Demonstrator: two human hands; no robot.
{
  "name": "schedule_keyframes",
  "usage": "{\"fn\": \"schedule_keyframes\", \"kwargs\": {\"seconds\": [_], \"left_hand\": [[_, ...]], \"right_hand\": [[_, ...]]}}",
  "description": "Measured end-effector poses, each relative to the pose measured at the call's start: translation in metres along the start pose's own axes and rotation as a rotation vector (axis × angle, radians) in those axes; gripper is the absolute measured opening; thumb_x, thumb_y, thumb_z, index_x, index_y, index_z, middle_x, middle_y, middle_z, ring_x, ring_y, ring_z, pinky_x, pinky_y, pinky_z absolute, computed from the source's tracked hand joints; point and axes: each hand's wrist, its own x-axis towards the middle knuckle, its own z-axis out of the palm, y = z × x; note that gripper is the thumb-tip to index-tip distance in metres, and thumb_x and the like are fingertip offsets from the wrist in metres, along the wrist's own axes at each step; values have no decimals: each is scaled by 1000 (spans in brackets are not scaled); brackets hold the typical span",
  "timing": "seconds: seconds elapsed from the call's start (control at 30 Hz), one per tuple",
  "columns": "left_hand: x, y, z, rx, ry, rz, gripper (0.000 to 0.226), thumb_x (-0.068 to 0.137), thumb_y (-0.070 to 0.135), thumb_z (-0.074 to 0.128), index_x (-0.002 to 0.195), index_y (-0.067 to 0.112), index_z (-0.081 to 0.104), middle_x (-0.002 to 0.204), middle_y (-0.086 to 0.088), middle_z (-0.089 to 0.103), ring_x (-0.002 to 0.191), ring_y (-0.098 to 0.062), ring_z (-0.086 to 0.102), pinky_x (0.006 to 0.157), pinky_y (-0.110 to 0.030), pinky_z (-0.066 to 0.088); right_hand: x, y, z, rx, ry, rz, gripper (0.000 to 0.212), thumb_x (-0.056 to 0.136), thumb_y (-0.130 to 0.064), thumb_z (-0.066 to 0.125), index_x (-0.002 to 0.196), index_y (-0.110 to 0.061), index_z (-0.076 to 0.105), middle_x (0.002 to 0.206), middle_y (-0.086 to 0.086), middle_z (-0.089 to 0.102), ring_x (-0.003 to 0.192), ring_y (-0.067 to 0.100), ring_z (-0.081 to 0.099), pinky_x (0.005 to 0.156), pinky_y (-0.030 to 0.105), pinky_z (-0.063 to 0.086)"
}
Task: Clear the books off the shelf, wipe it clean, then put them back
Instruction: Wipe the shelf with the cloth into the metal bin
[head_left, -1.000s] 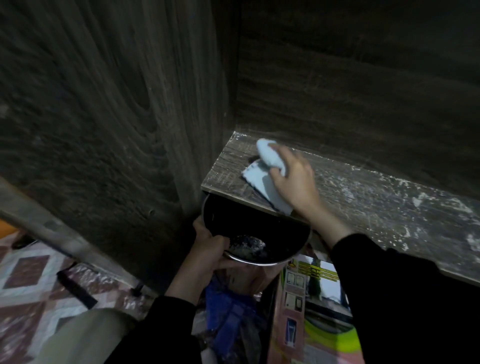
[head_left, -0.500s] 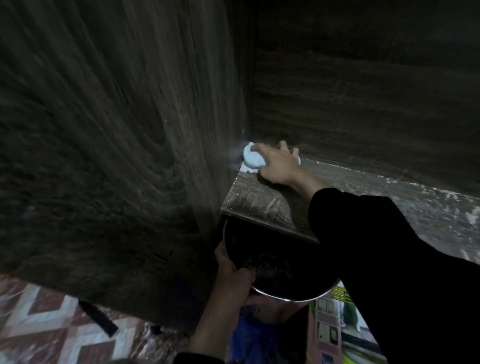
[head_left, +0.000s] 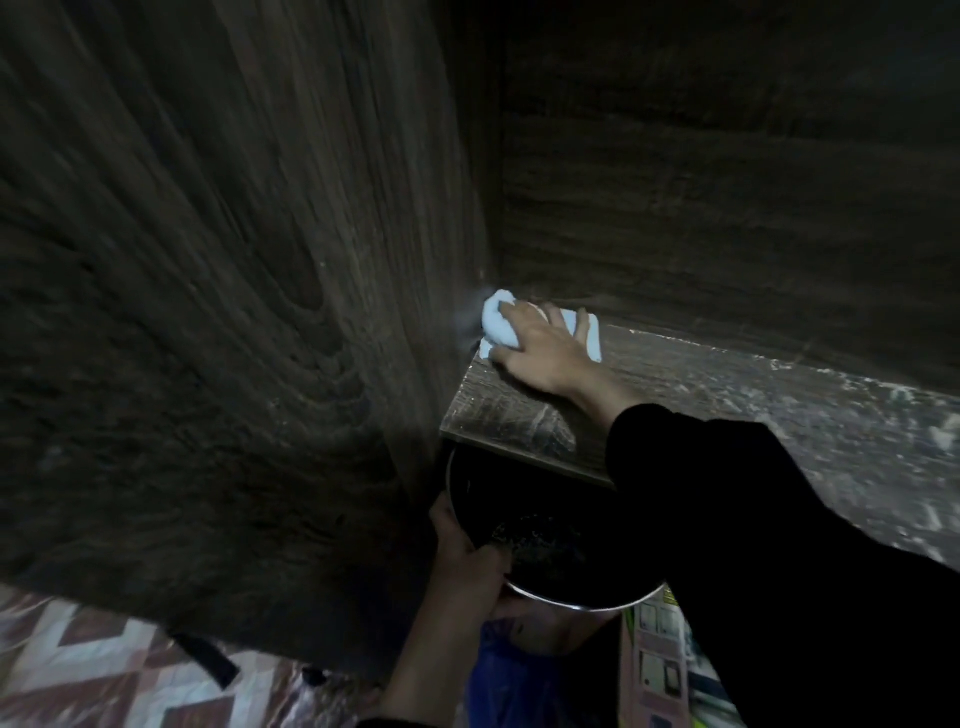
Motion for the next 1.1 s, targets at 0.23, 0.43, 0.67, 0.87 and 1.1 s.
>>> {"fn": "schedule_keyframes", "kwargs": {"seconds": [0.23, 0.43, 0.67, 0.87, 1.1], "left_hand": [[1, 1, 5, 25, 40, 7, 73, 82, -15, 36, 134, 34, 27, 128, -9, 51, 99, -31, 56, 43, -30, 53], [1, 0, 6, -1, 38, 24, 70, 83, -14, 37, 134, 31, 27, 125, -6, 49, 97, -28, 56, 42, -31, 52], [1, -1, 5, -30, 27, 65, 62, 82, -15, 37, 124, 31, 31, 113, -1, 50, 106, -34, 56, 64, -55, 57], [-5, 1, 4, -26, -10, 38, 64, 82, -15, 35, 124, 33, 26, 108, 4, 47, 94, -25, 57, 50, -40, 57], [-6, 4, 6, -39, -13, 28, 65, 81, -16, 35, 125, 31, 28, 121, -2, 45, 105, -33, 55, 47, -41, 57]], "right_hand": [[-45, -9, 5, -75, -98, -178, 46, 92, -63, 33, 136, -48, 37, 157, -10, 20, 145, 23, 8, 107, 68, -9], [-81, -29, 12, -130, -81, -285, 41, 95, -56, 36, 135, -47, 42, 152, -8, 25, 142, 28, 10, 106, 71, -1], [-115, -8, -1, -297, -91, -472, 29, 92, -34, 50, 118, -40, 62, 149, 0, 35, 126, 35, 33, 103, 57, 26], [-146, 33, -37, -142, -218, -447, 26, 88, -27, 63, 111, -39, 67, 136, -1, 46, 119, 24, 40, 97, 39, 36], [-88, -3, -49, -60, 14, -339, 38, 88, -37, 60, 126, -36, 56, 132, -1, 53, 119, 23, 47, 101, 37, 31]]}}
